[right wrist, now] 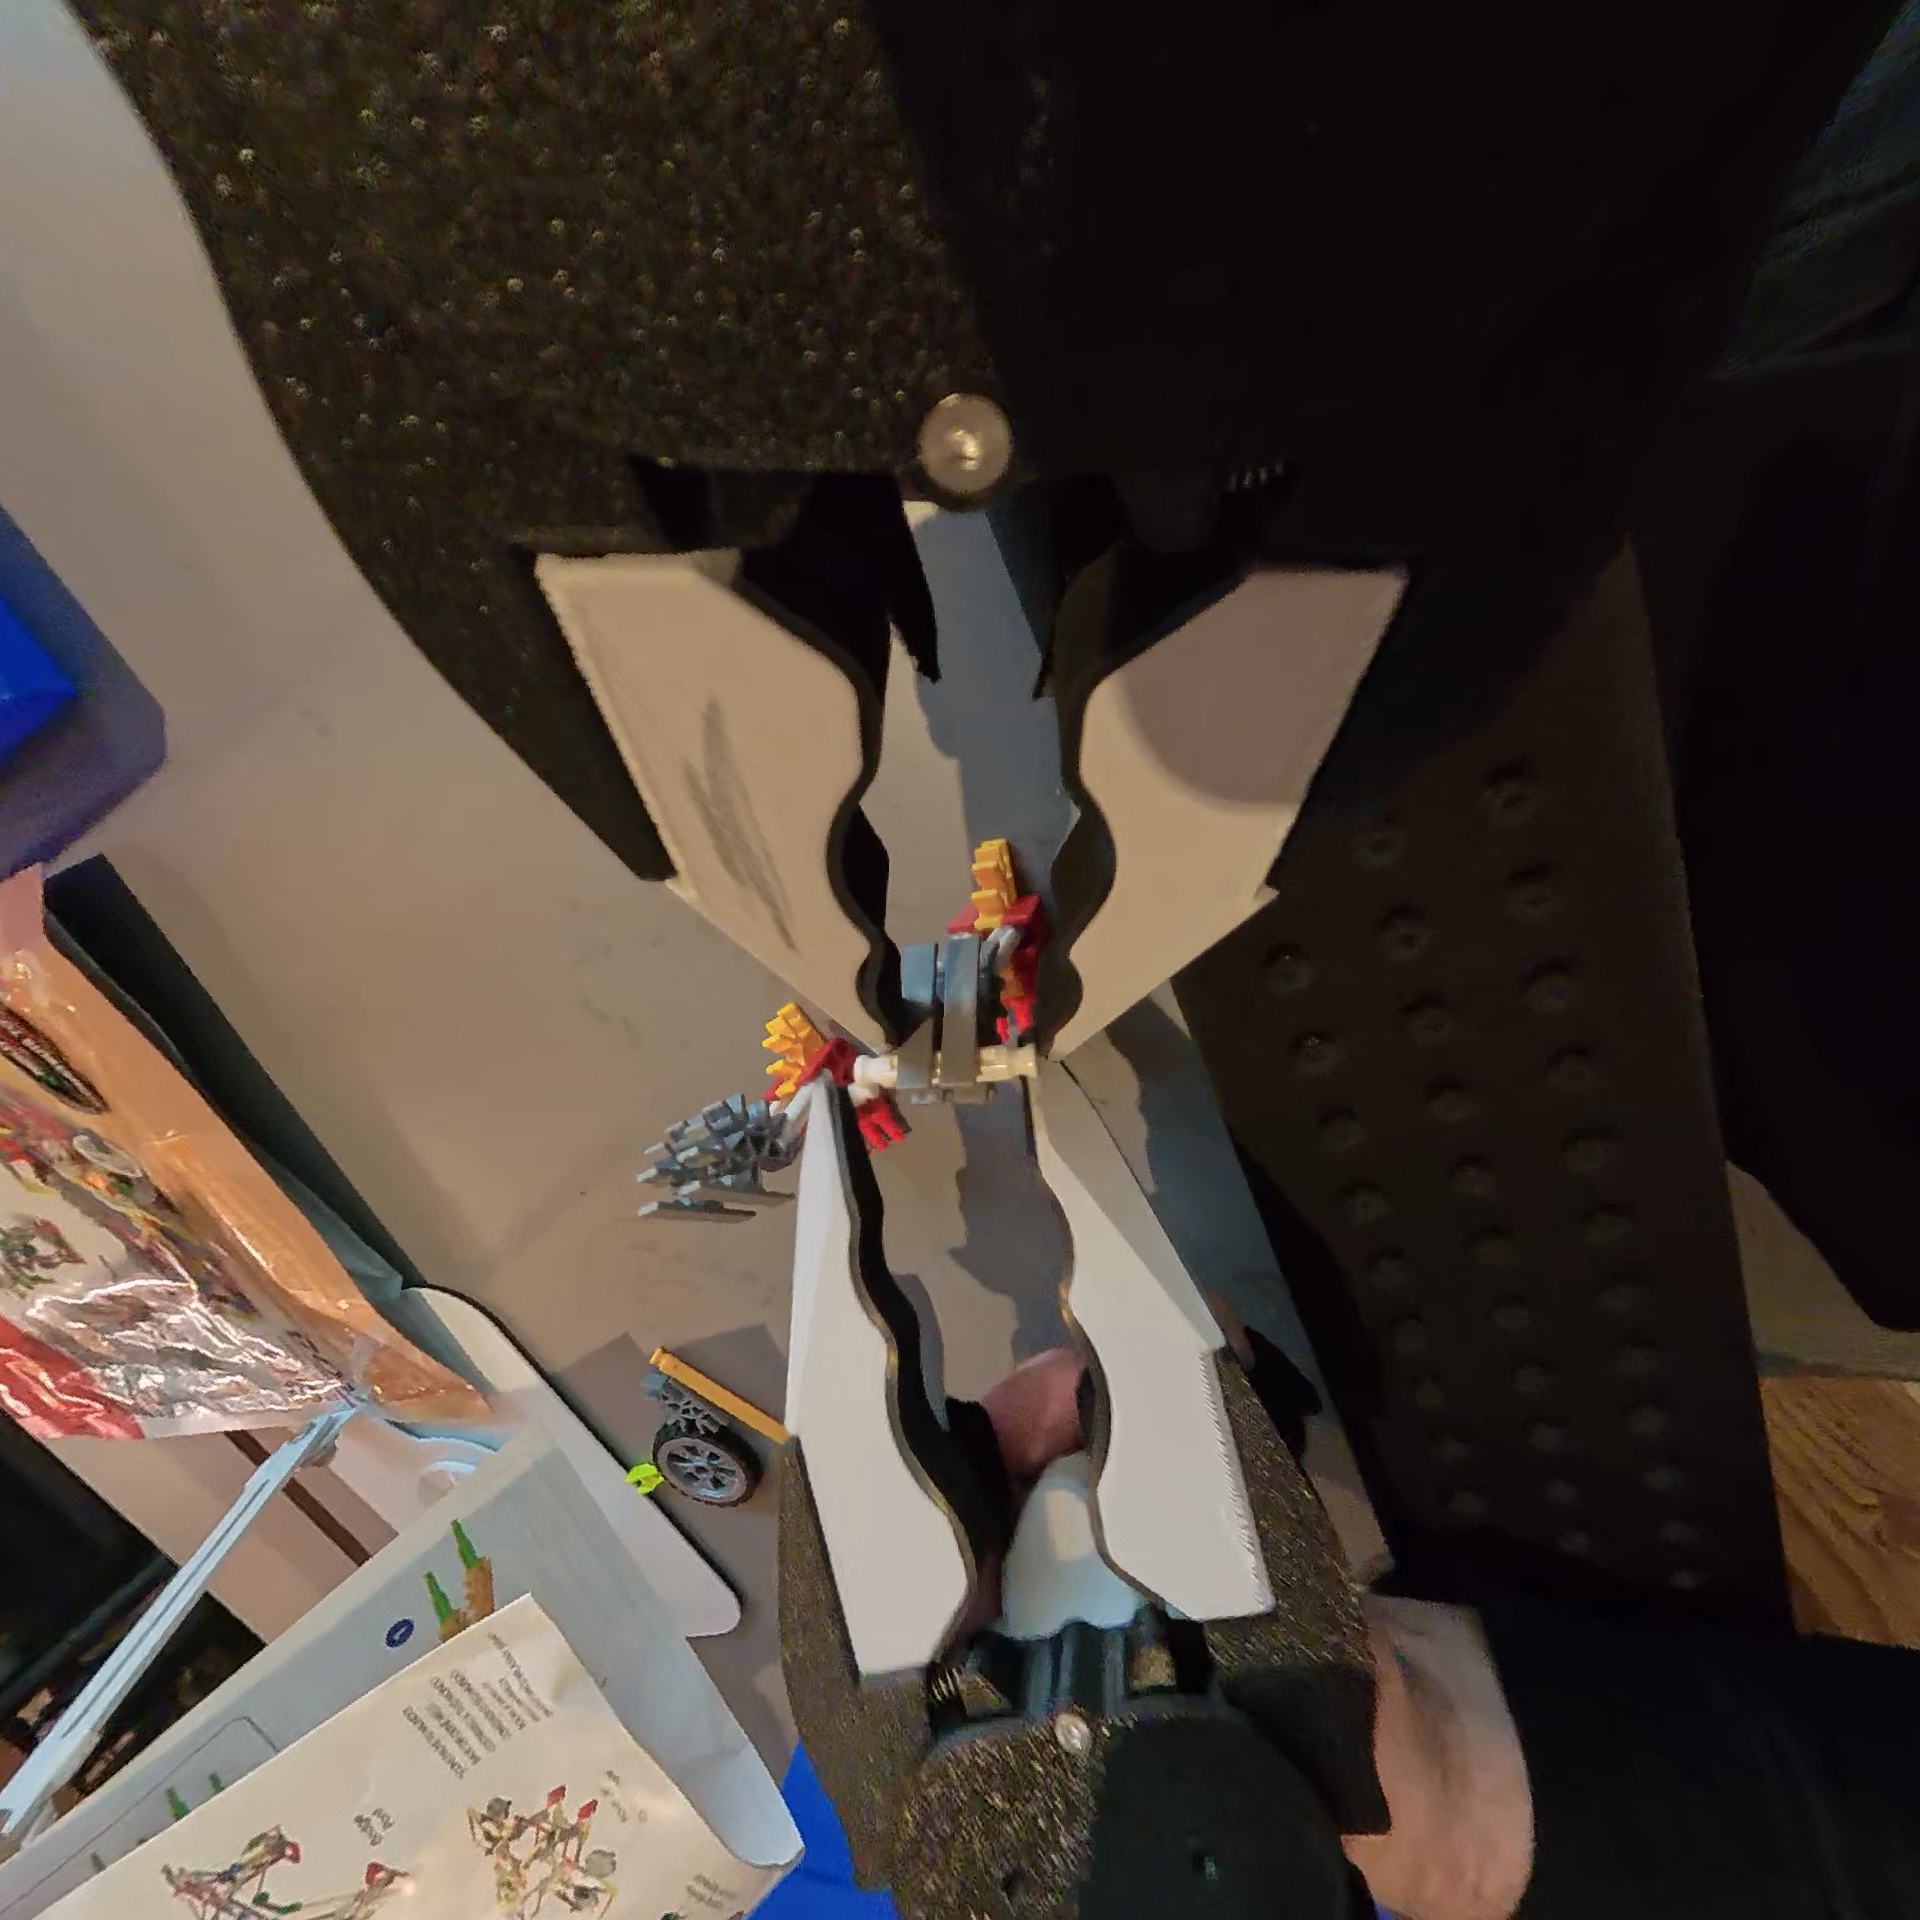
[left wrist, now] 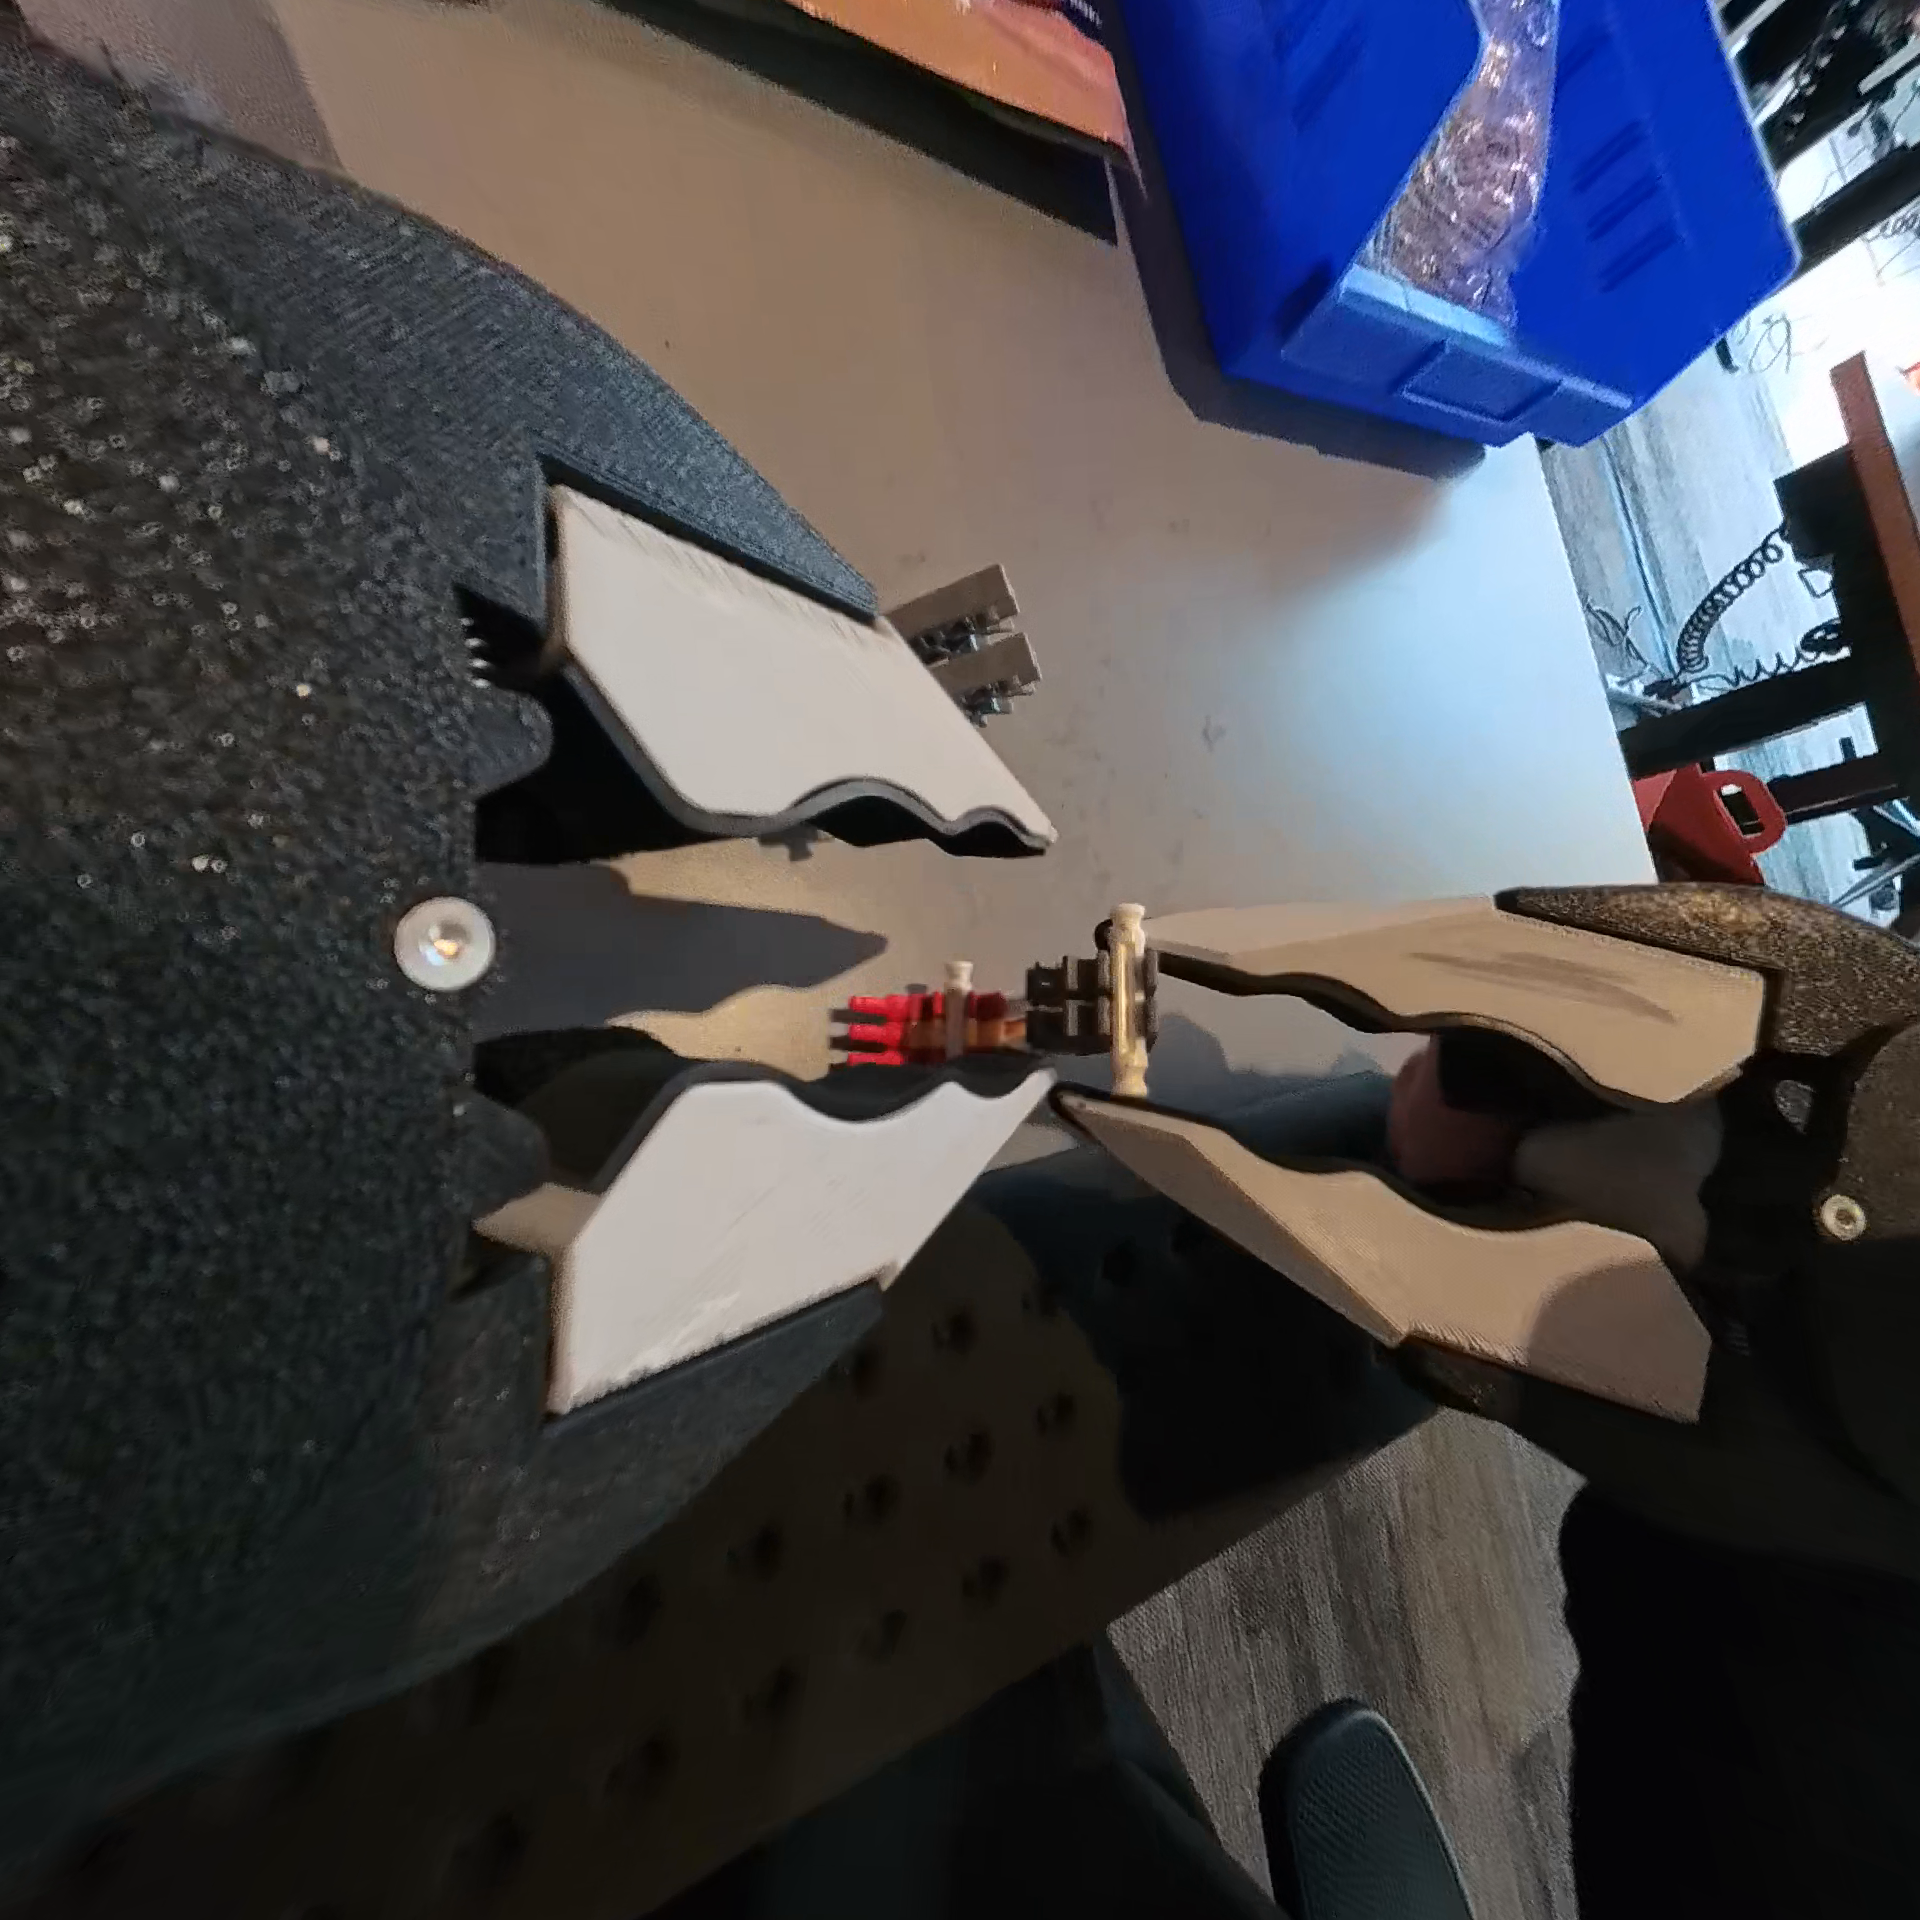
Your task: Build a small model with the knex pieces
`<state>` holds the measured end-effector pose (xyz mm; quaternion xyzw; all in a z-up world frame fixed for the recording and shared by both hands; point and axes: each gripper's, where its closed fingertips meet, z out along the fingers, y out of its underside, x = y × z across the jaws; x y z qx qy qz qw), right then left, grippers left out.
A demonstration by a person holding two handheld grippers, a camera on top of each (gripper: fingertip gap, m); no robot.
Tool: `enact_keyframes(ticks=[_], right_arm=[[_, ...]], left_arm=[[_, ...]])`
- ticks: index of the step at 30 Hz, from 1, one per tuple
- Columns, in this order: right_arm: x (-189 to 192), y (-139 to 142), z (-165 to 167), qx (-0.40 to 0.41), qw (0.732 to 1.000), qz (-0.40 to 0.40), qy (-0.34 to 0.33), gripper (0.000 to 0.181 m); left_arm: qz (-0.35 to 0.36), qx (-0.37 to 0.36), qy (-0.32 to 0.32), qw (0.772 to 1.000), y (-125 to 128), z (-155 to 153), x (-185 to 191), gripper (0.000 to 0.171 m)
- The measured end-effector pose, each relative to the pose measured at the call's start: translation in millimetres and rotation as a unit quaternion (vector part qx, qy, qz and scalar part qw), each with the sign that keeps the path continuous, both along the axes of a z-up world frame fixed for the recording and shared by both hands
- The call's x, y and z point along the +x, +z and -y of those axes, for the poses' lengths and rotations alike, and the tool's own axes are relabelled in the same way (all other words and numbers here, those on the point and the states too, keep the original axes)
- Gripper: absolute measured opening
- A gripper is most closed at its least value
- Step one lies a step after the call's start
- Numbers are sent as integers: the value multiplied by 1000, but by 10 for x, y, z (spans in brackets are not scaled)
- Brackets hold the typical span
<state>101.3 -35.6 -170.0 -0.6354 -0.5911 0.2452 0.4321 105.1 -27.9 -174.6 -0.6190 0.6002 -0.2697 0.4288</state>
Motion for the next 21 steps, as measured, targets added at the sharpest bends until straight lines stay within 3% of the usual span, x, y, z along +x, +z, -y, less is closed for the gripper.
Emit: enact_keyframes(ticks=[5,12,16,21], right_arm=[[34,2,-19,-17,1000,-11,-12,24],[47,132,-104,-113,989,-81,-50,24],[14,191,-83,-140,983,-108,-50,24],[15,214,-121,-156,978,-120,-71,25]], left_arm=[[-12,7,-14,1000,-24,81,0,38],[-17,-12,-9,1000,-134,82,129,40],[-21,-32,-13,999,-178,113,171,25],[-18,-29,4,999,-151,58,163,22]])
